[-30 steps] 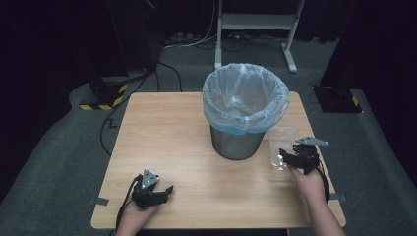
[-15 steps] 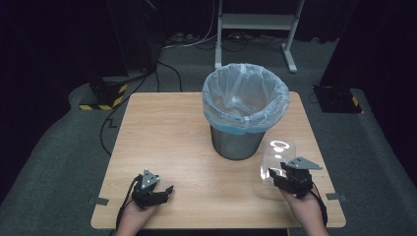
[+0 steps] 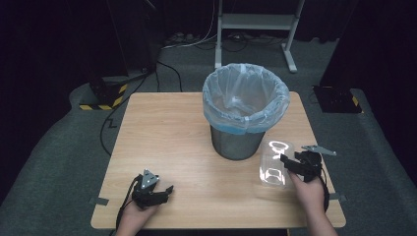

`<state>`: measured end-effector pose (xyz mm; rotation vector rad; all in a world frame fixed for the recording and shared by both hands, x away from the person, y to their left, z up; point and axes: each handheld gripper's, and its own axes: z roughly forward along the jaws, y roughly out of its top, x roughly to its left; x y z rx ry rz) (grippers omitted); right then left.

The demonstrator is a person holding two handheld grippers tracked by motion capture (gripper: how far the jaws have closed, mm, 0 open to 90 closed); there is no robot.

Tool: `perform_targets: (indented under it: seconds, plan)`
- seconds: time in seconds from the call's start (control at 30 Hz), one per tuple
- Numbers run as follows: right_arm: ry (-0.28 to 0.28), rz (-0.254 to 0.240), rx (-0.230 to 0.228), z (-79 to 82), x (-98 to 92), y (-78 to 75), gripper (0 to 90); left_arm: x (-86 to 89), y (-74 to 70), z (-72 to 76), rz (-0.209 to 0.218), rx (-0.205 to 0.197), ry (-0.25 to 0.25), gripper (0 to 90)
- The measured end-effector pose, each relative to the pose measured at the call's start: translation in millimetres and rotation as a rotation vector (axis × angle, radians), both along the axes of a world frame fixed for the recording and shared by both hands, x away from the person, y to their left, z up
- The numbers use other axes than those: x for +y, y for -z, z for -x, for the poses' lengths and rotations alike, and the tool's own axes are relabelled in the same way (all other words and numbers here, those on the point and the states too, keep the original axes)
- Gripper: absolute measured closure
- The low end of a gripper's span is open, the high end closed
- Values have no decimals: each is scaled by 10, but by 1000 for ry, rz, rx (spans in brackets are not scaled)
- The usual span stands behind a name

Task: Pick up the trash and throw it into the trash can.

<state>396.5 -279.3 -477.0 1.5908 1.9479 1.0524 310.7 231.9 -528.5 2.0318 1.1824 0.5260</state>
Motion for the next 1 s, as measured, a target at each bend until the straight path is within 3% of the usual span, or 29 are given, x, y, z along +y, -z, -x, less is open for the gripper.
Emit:
perform_targets:
  seconds: [0.1,0.23,0.27,0.4,0.67,0.77,0.8,0.83,0.87,1.0]
  plan:
    - [-24,12,-8,155,66,3,365,1,-1,1,-5,0,1,277]
    - [-49,-7,-7,324,145,13,371,-2,-1,4,-5,-2,-1,280]
    - [-78,-14,-9,418,223,22,378,-1,-1,4,-6,-2,0,280]
    - [-152,-15,-27,531,499,39,394,-1,-1,3,-5,-2,0,280]
    - [-300,9,-69,507,1361,66,395,-2,0,4,-3,-1,1,280]
    - [-323,14,-80,451,1671,68,395,-3,-2,10,-3,-4,2,287]
    - [-323,14,-80,451,1671,68,395,-3,-2,10,-3,-4,2,292]
    - [-333,15,-84,415,1826,68,370,-4,-2,17,-1,-4,3,298]
    - [-340,14,-80,410,1869,62,359,-4,-2,17,-1,-4,3,304]
    - [-353,35,-164,488,1875,-61,387,-1,-3,36,3,-9,12,332]
